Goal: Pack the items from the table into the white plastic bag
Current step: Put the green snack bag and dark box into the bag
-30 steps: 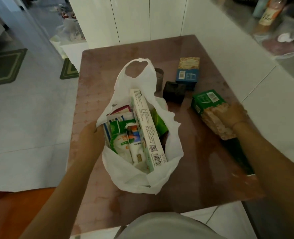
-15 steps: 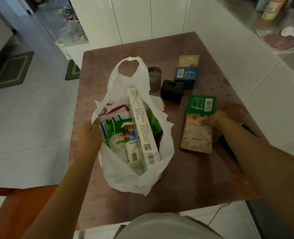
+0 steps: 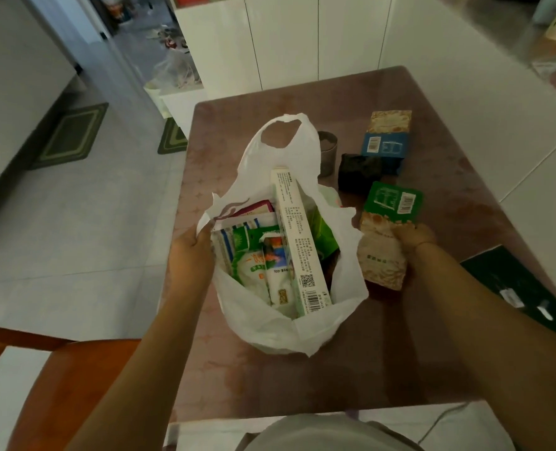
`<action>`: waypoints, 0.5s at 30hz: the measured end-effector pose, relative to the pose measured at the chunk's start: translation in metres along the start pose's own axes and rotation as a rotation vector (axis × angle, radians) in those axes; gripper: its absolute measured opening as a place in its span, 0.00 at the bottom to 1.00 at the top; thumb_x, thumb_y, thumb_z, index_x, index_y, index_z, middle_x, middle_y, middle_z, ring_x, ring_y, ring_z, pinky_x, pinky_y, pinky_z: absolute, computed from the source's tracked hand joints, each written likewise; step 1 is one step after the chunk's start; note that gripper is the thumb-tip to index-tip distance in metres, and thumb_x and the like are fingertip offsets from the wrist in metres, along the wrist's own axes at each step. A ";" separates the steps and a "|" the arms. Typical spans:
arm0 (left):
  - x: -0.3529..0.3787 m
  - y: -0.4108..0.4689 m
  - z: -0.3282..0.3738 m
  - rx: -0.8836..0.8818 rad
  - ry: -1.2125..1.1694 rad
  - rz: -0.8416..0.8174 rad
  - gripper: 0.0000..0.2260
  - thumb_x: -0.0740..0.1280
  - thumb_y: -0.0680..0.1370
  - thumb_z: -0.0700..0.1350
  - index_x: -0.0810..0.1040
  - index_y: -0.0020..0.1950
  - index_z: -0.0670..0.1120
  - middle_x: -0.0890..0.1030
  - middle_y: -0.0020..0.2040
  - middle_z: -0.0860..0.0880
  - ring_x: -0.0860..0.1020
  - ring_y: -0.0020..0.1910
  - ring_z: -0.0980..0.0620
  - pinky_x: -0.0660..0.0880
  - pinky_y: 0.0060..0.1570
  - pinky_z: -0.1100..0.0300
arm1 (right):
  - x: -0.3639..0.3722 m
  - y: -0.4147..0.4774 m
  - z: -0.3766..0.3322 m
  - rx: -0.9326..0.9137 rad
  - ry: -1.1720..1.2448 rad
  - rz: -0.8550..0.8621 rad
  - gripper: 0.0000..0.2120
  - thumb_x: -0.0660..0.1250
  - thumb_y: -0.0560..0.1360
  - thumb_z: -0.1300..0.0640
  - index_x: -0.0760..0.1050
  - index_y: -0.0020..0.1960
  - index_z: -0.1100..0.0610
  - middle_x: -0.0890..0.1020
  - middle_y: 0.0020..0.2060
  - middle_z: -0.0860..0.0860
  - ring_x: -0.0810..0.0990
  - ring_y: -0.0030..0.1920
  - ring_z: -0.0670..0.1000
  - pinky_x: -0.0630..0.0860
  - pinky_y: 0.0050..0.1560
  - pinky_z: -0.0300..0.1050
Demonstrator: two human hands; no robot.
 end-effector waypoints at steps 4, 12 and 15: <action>-0.002 0.002 0.000 -0.002 -0.008 0.002 0.15 0.58 0.79 0.54 0.77 0.37 0.50 0.78 0.31 0.51 0.77 0.29 0.54 0.69 0.28 0.63 | -0.024 -0.024 -0.034 -0.236 -0.081 0.102 0.05 0.65 0.76 0.59 0.74 0.45 0.61 0.76 0.47 0.58 0.73 0.47 0.53 0.69 0.40 0.41; 0.004 0.005 -0.003 -0.014 0.000 -0.050 0.19 0.52 0.80 0.58 0.78 0.41 0.51 0.80 0.35 0.49 0.79 0.32 0.53 0.71 0.27 0.63 | -0.034 -0.150 -0.169 -0.717 0.250 0.007 0.07 0.67 0.73 0.53 0.72 0.37 0.46 0.78 0.34 0.40 0.77 0.33 0.35 0.74 0.33 0.31; 0.004 0.002 0.002 0.007 -0.058 -0.072 0.19 0.52 0.80 0.57 0.77 0.37 0.57 0.80 0.30 0.54 0.79 0.26 0.60 0.70 0.21 0.69 | 0.016 -0.187 -0.177 -0.758 0.147 -0.076 0.07 0.66 0.74 0.55 0.72 0.38 0.52 0.78 0.35 0.45 0.77 0.34 0.42 0.75 0.35 0.37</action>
Point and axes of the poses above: each hand's wrist, its own y-axis towards the middle knuckle, its own x-axis out of the palm, z = x × y, the point moved 9 cm from there along y, towards the middle knuckle
